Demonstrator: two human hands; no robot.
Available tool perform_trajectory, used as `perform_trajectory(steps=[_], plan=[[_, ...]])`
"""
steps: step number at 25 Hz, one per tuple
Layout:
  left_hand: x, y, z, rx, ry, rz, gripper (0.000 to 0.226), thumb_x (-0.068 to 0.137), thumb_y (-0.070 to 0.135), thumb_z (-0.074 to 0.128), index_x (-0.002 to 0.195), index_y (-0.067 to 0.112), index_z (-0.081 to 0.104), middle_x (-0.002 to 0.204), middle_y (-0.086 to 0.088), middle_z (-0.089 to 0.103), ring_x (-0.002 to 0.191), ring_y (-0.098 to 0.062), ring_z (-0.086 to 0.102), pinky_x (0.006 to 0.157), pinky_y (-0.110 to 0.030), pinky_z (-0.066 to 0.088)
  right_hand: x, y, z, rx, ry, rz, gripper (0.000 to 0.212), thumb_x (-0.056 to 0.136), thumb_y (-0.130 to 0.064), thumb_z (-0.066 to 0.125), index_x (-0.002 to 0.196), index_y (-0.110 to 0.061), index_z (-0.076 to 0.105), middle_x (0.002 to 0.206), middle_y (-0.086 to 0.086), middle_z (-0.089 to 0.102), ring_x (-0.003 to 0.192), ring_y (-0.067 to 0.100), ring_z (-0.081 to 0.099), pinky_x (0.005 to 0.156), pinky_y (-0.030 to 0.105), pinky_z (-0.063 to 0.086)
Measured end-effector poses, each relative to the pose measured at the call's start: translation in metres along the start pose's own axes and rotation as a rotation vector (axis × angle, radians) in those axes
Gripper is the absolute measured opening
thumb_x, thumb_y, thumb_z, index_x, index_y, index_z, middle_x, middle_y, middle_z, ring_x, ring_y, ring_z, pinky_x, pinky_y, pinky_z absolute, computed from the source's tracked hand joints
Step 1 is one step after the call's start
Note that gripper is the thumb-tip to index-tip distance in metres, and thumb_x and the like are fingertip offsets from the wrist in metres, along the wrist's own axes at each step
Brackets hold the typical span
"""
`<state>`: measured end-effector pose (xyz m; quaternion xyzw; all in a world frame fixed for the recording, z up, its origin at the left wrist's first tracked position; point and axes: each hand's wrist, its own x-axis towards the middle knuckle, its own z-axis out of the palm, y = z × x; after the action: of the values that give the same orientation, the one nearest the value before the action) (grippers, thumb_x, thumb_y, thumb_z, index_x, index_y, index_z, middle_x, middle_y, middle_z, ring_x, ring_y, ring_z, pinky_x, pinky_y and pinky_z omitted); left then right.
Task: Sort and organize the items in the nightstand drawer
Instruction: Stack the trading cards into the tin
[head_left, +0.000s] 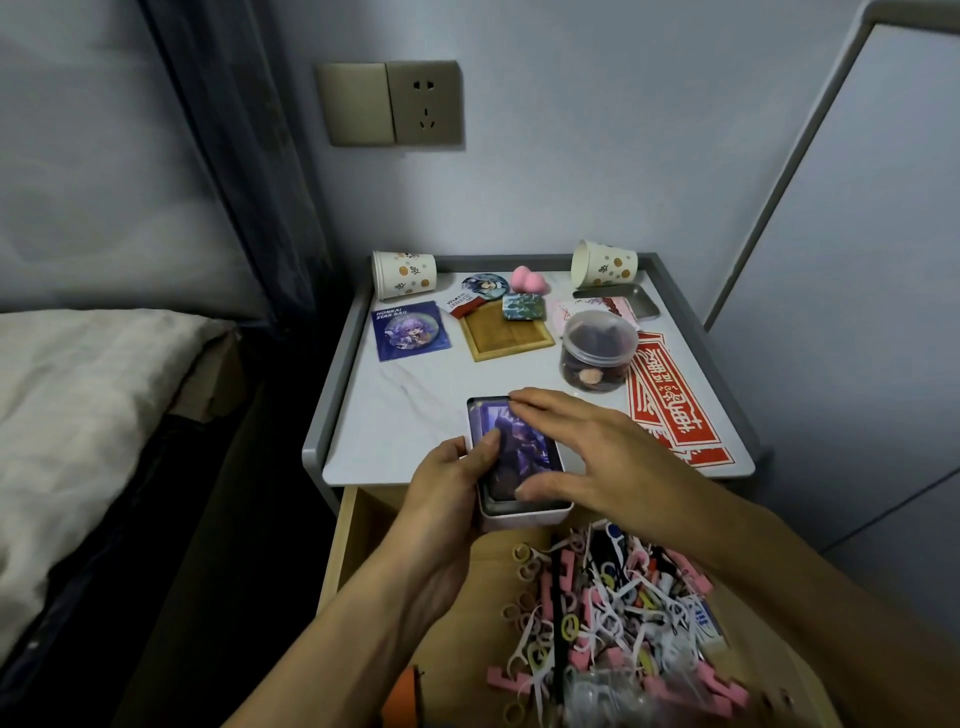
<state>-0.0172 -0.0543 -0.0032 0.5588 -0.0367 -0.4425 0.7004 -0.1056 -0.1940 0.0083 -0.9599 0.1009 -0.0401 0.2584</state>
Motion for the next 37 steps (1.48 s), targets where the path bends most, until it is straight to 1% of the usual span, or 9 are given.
perform_trajectory(steps=[4,8,15,23,28,31,34,35,37], plan=[[0.002,-0.002,-0.002,0.046,-0.006,-0.017,0.032,0.100,0.024,0.052,0.117,-0.002,0.061,0.095,-0.013,0.075,0.074,-0.018,0.072,0.057,-0.025,0.054,-0.003,0.000,-0.002,-0.106,-0.025,-0.012,0.082,0.084,-0.055,0.064,0.153,-0.033,0.026,0.159,-0.019,0.020,0.140,-0.006,0.017,0.109,0.014,0.015],[0.007,0.002,-0.006,0.078,-0.033,-0.020,0.033,0.098,0.027,0.055,0.116,0.000,0.062,0.098,-0.016,0.074,0.083,-0.024,0.071,0.075,-0.035,0.056,-0.004,-0.004,0.002,-0.174,-0.017,-0.053,0.075,0.090,-0.050,0.060,0.154,-0.030,0.026,0.161,-0.012,0.019,0.145,0.006,0.021,0.111,0.016,0.015],[0.011,0.011,-0.005,0.077,-0.042,-0.012,0.033,0.096,0.025,0.056,0.113,-0.003,0.063,0.100,-0.021,0.073,0.079,-0.025,0.070,0.068,-0.033,0.055,-0.001,-0.004,0.003,-0.179,0.011,-0.105,0.074,0.093,-0.045,0.058,0.155,-0.022,0.023,0.155,-0.004,0.022,0.140,0.005,0.016,0.110,0.018,0.020],[0.013,0.013,-0.009,0.088,-0.037,-0.019,0.038,0.094,0.027,0.059,0.115,-0.005,0.063,0.106,-0.025,0.070,0.084,-0.028,0.067,0.074,-0.037,0.053,0.003,-0.004,0.007,-0.193,0.003,-0.137,0.072,0.095,-0.044,0.054,0.154,-0.019,0.021,0.153,-0.002,0.021,0.139,0.007,0.015,0.112,0.022,0.022],[0.016,0.019,-0.008,0.099,-0.025,-0.014,0.031,0.094,0.020,0.061,0.112,-0.004,0.063,0.096,-0.021,0.072,0.073,-0.024,0.069,0.060,-0.030,0.057,0.001,-0.005,0.010,-0.070,0.025,-0.120,0.068,0.095,-0.047,0.050,0.153,-0.022,0.025,0.157,-0.005,0.020,0.142,0.003,0.015,0.115,0.021,0.022],[0.019,0.029,-0.006,0.079,-0.004,0.045,0.023,0.096,0.019,0.058,0.106,0.000,0.065,0.087,-0.014,0.075,0.071,-0.022,0.071,0.069,-0.035,0.057,0.009,0.001,-0.001,0.160,0.194,-0.015,0.061,0.090,-0.053,0.047,0.145,-0.027,0.040,0.152,-0.010,0.031,0.135,0.000,0.027,0.105,0.021,0.034],[0.027,0.038,-0.009,0.032,0.040,0.089,0.022,0.097,0.018,0.057,0.105,0.000,0.065,0.086,-0.014,0.075,0.071,-0.023,0.073,0.068,-0.035,0.060,0.057,0.038,-0.034,0.133,0.447,0.214,0.045,0.098,-0.043,0.050,0.139,-0.023,0.050,0.147,-0.002,0.045,0.129,0.017,0.047,0.102,0.038,0.046],[0.029,0.039,-0.011,0.006,0.049,0.081,0.021,0.096,0.017,0.057,0.104,-0.001,0.065,0.086,-0.014,0.075,0.071,-0.023,0.074,0.066,-0.035,0.060,0.078,0.054,-0.048,0.065,0.427,0.298,0.047,0.099,-0.043,0.049,0.140,-0.020,0.050,0.147,0.001,0.047,0.128,0.021,0.049,0.102,0.040,0.045],[0.031,0.041,-0.013,-0.028,0.044,0.052,0.022,0.095,0.017,0.058,0.103,-0.002,0.067,0.087,-0.016,0.075,0.071,-0.025,0.073,0.068,-0.037,0.061,0.116,0.085,-0.067,-0.062,0.235,0.427,0.056,0.099,-0.052,0.043,0.144,-0.018,0.046,0.149,0.006,0.046,0.131,0.026,0.046,0.104,0.040,0.039]])
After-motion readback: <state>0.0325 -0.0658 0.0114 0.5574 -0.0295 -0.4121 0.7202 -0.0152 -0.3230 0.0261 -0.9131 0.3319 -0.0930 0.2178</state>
